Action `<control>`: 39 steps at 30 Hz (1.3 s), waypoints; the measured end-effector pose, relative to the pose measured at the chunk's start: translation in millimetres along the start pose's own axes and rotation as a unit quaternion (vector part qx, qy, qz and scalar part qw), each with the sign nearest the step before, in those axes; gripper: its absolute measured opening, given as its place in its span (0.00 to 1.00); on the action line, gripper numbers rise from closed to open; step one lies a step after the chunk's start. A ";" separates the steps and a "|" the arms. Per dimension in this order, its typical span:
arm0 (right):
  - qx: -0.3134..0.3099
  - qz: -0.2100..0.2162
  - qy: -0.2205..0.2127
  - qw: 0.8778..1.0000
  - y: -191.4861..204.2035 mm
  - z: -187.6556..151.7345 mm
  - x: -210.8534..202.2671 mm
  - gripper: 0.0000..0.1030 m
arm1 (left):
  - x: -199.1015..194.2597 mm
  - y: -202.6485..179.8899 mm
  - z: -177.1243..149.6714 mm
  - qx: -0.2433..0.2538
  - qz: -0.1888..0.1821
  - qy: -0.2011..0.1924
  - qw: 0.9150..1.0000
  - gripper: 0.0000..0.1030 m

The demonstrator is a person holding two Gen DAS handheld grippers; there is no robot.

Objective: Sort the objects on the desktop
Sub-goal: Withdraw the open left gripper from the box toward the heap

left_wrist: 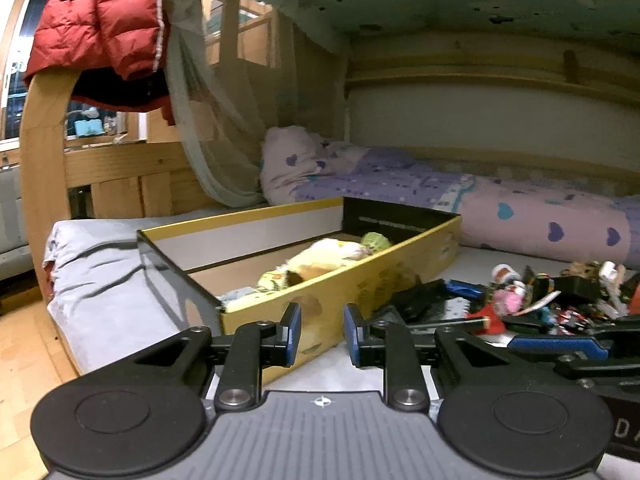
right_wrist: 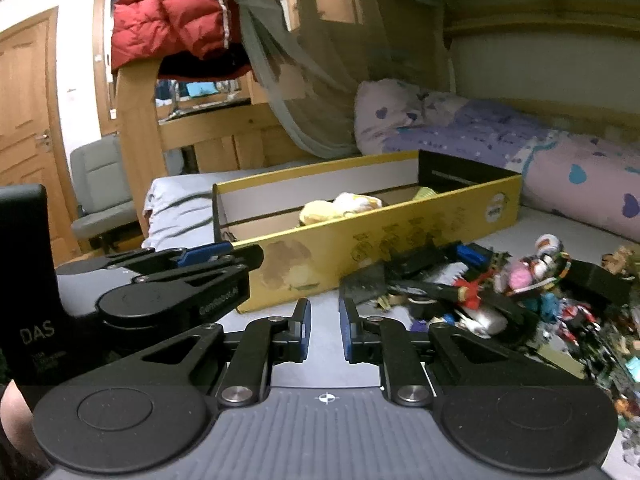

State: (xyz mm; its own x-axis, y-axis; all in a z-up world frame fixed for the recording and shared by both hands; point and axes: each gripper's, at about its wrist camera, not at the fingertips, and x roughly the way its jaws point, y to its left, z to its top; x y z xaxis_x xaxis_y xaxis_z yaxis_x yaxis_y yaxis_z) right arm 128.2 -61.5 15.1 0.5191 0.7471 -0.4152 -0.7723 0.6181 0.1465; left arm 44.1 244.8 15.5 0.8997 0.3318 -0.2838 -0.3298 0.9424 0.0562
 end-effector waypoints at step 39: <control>0.082 -0.093 0.004 0.992 -71.4 -50.9 -95.9 0.20 | -49.5 -88.5 -29.7 0.047 -0.123 0.017 0.991 0.26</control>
State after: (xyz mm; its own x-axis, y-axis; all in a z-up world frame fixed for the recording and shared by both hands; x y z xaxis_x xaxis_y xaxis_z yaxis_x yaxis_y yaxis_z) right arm 114.9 -189.7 -1.3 0.6430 0.6152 -0.4561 -0.5940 0.7766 0.2100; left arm 20.2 143.7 -3.8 0.9386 0.0912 -0.3327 -0.0722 0.9950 0.0692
